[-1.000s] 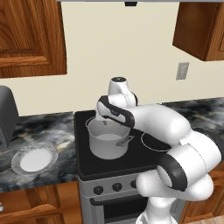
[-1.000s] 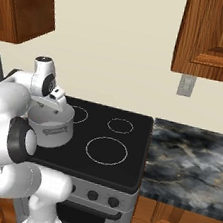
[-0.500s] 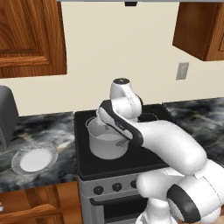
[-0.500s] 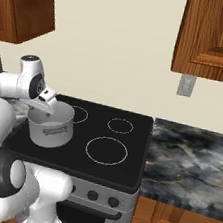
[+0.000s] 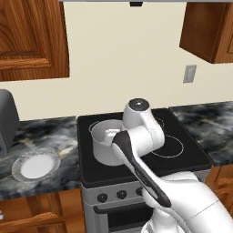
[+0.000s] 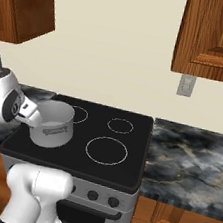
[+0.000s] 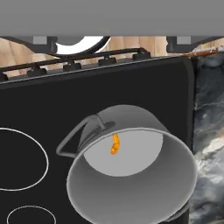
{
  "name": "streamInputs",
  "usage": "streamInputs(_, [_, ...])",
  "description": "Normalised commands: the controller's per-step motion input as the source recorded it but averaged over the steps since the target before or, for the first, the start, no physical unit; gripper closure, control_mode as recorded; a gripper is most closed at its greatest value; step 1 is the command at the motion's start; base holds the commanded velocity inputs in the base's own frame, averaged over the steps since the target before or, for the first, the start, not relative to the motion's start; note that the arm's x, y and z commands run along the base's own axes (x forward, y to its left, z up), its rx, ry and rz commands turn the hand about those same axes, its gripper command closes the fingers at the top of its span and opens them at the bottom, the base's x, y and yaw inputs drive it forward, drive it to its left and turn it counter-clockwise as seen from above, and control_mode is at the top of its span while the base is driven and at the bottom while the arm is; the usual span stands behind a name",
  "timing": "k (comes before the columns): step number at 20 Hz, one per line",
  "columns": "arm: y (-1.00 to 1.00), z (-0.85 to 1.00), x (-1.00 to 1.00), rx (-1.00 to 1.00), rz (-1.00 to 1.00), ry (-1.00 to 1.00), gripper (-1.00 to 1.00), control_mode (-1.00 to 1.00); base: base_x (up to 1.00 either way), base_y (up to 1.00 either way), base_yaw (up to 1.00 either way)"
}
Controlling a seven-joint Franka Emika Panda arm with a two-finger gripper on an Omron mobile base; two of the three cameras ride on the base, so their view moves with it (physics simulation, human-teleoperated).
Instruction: Retrieve the frozen meat and place it in the pot on a burner. Then turn the burner on.
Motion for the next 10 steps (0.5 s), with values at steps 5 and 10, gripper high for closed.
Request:
streamInputs(5, [0.05, 0.0, -1.0, 0.0, 0.0, -0.32, -1.0, -1.0, 0.0, 0.0, 0.0])
streamInputs(10, [0.25, 0.0, -1.0, 0.0, 0.0, -0.4, -1.0, -1.0, 0.0, 0.0, 0.0])
